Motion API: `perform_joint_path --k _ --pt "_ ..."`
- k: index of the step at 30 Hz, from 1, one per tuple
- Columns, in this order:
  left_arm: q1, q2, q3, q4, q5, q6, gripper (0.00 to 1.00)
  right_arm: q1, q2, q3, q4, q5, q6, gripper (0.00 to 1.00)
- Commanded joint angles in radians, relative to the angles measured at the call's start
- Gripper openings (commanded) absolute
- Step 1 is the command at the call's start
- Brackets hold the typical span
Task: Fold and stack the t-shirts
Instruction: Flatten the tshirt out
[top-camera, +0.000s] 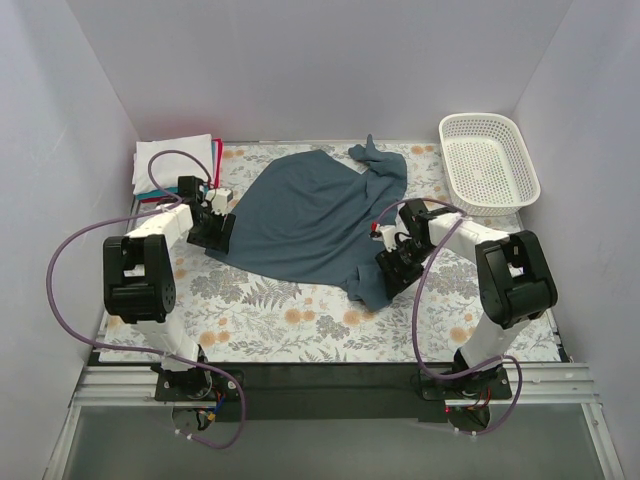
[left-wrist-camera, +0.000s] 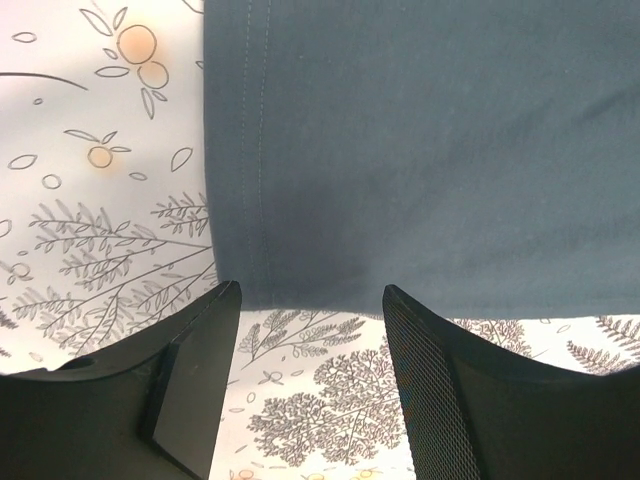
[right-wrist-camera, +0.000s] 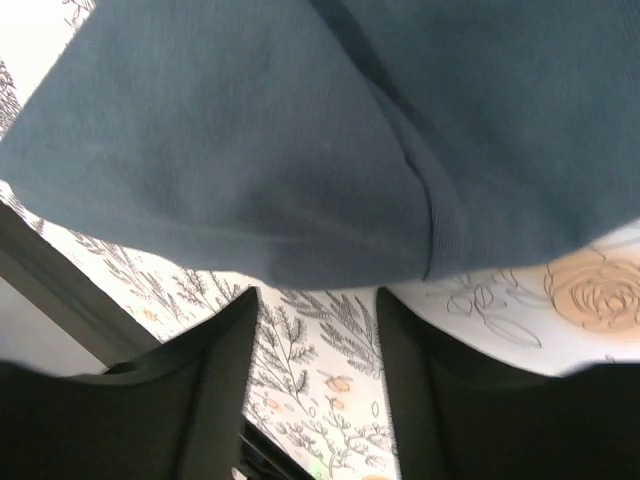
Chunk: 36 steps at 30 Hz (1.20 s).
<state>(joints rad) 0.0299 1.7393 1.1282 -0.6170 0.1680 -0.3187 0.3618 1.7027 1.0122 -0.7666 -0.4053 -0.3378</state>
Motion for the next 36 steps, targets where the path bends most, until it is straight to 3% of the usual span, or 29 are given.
perform_joint_path --k 1,5,6,8,11,15,18,22,26,29,33,34,35,36 --pt "0.002 0.019 -0.011 0.031 0.013 -0.028 0.59 -0.004 0.06 -0.017 0.064 -0.055 0.0 0.54" --pt "0.001 0.042 -0.034 0.053 -0.021 -0.036 0.59 -0.032 0.066 -0.024 0.089 -0.073 -0.021 0.25" --pt "0.001 0.045 -0.044 0.059 -0.03 -0.034 0.58 -0.041 0.057 -0.024 0.086 -0.082 -0.026 0.11" --pt "0.002 0.057 -0.054 0.062 -0.064 -0.033 0.54 -0.082 0.037 -0.026 0.072 -0.086 -0.033 0.01" --pt "0.011 0.039 -0.074 0.059 -0.052 -0.033 0.41 -0.16 -0.027 -0.029 0.03 -0.102 -0.07 0.01" --pt "0.016 -0.049 -0.088 -0.03 -0.018 -0.031 0.12 -0.273 -0.179 -0.011 -0.065 -0.13 -0.144 0.01" --pt "0.016 -0.15 -0.102 -0.117 -0.004 -0.014 0.0 -0.352 -0.303 -0.001 -0.141 -0.119 -0.202 0.01" --pt "0.015 -0.265 -0.12 -0.213 -0.008 0.0 0.0 -0.44 -0.46 0.014 -0.2 -0.105 -0.251 0.01" --pt "0.016 -0.337 -0.127 -0.259 0.002 -0.006 0.0 -0.428 -0.535 0.098 -0.203 -0.164 -0.228 0.01" --pt "0.016 -0.325 -0.111 -0.262 0.028 -0.02 0.0 -0.299 -0.428 0.222 -0.169 -0.188 -0.169 0.01" --pt "0.016 -0.271 -0.071 -0.253 0.076 -0.055 0.0 -0.089 -0.128 0.436 -0.129 -0.197 -0.104 0.01" --pt "0.016 -0.262 -0.055 -0.251 0.083 -0.071 0.01 -0.031 -0.065 0.487 -0.137 -0.208 -0.068 0.04" --pt "0.016 -0.247 -0.042 -0.254 0.097 -0.082 0.04 -0.006 -0.002 0.558 -0.16 -0.213 -0.057 0.18" --pt "0.018 -0.241 -0.033 -0.259 0.102 -0.083 0.13 0.012 0.109 0.682 -0.201 -0.217 -0.061 0.29"
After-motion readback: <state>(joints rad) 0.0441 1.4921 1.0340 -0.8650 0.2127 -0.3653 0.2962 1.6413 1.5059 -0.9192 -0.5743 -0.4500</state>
